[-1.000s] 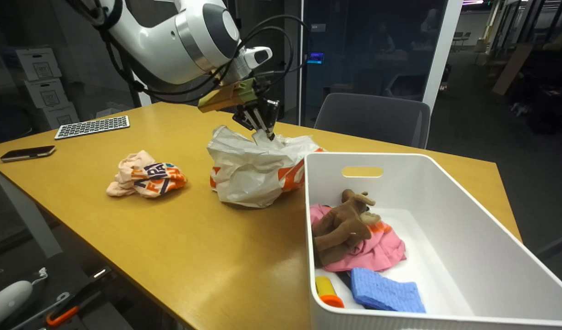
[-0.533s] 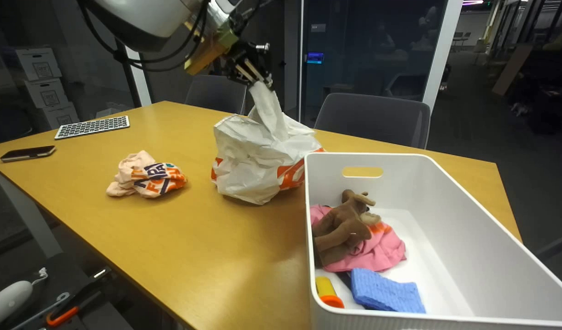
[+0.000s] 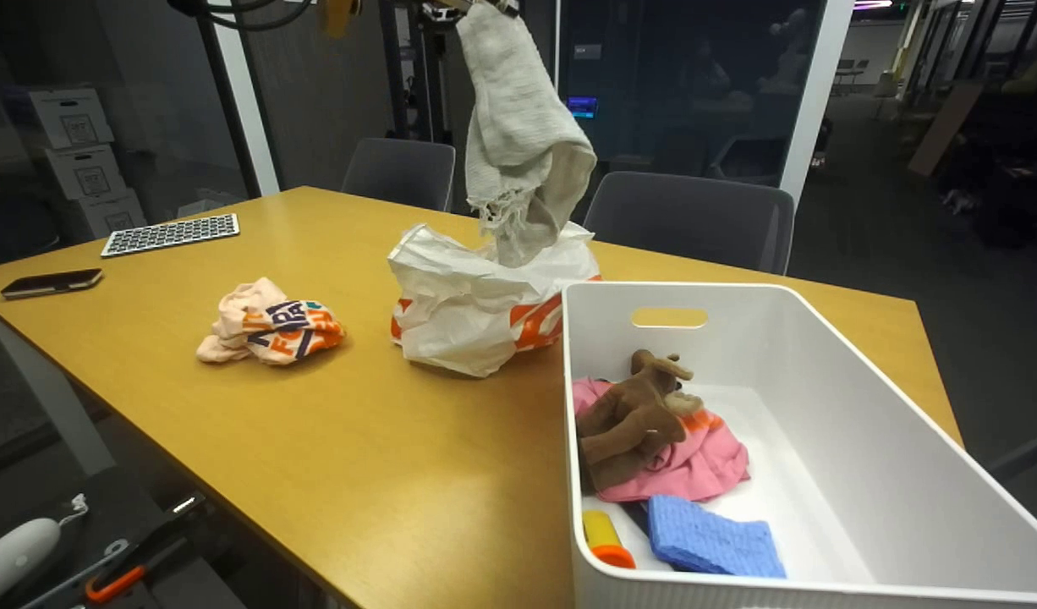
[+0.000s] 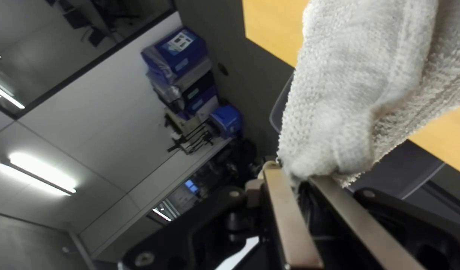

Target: Pick up the cloth in the bag and put it the box and pick up the cloth on the table and put it in the bag

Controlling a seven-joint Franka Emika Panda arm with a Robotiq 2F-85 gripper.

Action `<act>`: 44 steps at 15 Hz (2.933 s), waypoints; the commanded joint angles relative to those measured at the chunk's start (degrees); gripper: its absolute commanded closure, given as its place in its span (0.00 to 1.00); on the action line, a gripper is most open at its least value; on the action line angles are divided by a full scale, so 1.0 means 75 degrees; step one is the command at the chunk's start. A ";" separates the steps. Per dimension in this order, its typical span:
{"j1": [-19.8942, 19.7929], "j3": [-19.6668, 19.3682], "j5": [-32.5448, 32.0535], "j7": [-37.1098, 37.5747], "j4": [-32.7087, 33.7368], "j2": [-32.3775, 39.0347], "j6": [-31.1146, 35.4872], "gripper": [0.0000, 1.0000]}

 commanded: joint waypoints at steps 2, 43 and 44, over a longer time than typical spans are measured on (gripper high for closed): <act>-0.0495 0.0075 -0.1187 0.0964 0.0112 -0.0403 -0.0974 1.00; -0.0448 -0.0560 0.1365 0.2779 -0.2816 -0.1226 -0.0935 0.00; -0.0277 -0.0449 0.1903 0.2498 -0.2739 -0.1326 -0.0786 0.00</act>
